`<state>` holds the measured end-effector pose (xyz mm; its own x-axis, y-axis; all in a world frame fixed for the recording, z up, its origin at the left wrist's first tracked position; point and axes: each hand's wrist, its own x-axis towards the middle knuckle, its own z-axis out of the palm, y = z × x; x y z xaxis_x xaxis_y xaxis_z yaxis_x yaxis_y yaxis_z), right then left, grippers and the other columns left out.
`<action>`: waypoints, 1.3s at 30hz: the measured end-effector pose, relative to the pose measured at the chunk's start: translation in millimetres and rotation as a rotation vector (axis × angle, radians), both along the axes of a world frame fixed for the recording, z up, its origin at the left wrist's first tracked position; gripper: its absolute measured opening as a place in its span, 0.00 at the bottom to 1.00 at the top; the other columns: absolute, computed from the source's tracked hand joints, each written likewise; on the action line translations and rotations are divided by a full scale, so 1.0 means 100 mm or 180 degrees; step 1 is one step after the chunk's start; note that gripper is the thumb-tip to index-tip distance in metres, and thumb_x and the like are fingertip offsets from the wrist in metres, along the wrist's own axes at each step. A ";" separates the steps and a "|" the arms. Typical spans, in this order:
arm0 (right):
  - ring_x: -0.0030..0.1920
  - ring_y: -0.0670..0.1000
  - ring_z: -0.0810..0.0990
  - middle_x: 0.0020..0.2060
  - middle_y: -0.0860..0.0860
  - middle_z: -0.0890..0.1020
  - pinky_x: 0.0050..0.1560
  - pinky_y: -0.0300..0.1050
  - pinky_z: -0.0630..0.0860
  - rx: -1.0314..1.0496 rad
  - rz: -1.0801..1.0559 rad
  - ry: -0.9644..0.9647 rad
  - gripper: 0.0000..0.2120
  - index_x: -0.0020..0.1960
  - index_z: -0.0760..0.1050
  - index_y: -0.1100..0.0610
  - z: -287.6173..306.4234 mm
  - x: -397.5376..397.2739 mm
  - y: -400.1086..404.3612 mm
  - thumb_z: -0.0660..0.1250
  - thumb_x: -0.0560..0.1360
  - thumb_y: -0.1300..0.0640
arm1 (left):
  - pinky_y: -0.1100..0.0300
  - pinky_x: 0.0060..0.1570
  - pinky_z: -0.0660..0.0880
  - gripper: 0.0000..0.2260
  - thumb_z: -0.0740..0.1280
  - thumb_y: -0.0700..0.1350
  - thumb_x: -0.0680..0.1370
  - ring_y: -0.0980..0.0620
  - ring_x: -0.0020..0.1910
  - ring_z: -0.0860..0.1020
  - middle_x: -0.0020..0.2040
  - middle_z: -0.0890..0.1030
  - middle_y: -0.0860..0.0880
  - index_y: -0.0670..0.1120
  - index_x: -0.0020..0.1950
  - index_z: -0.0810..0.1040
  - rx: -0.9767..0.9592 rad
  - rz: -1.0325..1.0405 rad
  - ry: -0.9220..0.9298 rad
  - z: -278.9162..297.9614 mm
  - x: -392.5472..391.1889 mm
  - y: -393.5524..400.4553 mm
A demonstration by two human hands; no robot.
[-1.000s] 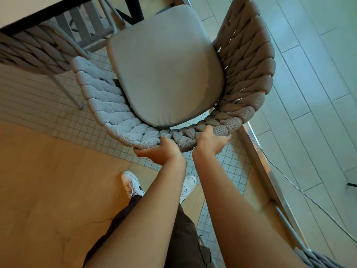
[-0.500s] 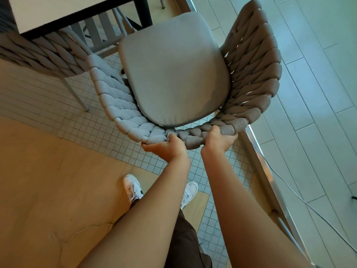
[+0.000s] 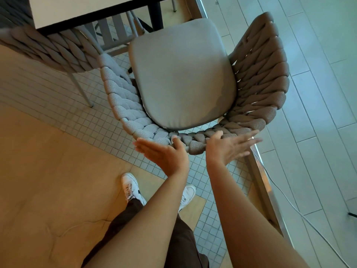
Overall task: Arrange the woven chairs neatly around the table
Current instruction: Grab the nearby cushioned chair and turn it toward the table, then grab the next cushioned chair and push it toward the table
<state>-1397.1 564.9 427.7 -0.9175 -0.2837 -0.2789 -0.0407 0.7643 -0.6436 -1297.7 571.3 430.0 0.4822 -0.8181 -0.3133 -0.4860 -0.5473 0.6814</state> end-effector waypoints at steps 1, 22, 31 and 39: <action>0.81 0.61 0.45 0.82 0.60 0.41 0.80 0.62 0.42 0.0321 0.0539 0.0581 0.47 0.83 0.39 0.57 0.01 0.01 0.01 0.67 0.77 0.54 | 0.41 0.78 0.42 0.44 0.64 0.53 0.81 0.42 0.80 0.34 0.81 0.34 0.41 0.40 0.81 0.36 -0.0055 -0.0395 -0.0381 -0.02 0.06 0.03; 0.71 0.57 0.71 0.66 0.52 0.79 0.78 0.64 0.48 0.1890 0.4126 0.1259 0.27 0.64 0.79 0.51 0.51 0.00 0.30 0.46 0.84 0.40 | 0.52 0.78 0.49 0.25 0.53 0.60 0.84 0.52 0.75 0.65 0.77 0.67 0.52 0.50 0.78 0.64 -0.0281 -0.4990 -0.1989 0.29 1.24 -0.53; 0.81 0.57 0.54 0.78 0.55 0.64 0.79 0.64 0.48 0.1663 0.4322 0.1225 0.34 0.78 0.61 0.54 0.83 0.96 0.02 0.46 0.82 0.32 | 0.47 0.79 0.45 0.30 0.50 0.62 0.84 0.47 0.82 0.49 0.83 0.53 0.47 0.49 0.83 0.51 -0.0035 -0.4480 -0.1725 0.63 2.14 -0.78; 0.78 0.59 0.60 0.74 0.56 0.70 0.78 0.66 0.51 0.1143 0.4503 0.1499 0.34 0.75 0.64 0.54 1.18 2.20 -0.65 0.50 0.80 0.31 | 0.47 0.79 0.45 0.30 0.50 0.62 0.84 0.48 0.82 0.49 0.83 0.54 0.47 0.48 0.82 0.54 -0.0001 -0.3807 -0.1513 0.98 3.34 -1.21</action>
<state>-1177.4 500.0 545.3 0.0158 -0.9563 -0.2918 -0.9866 0.0325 -0.1598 -963.4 450.3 528.1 -0.4838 -0.8171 -0.3135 -0.8660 0.3949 0.3068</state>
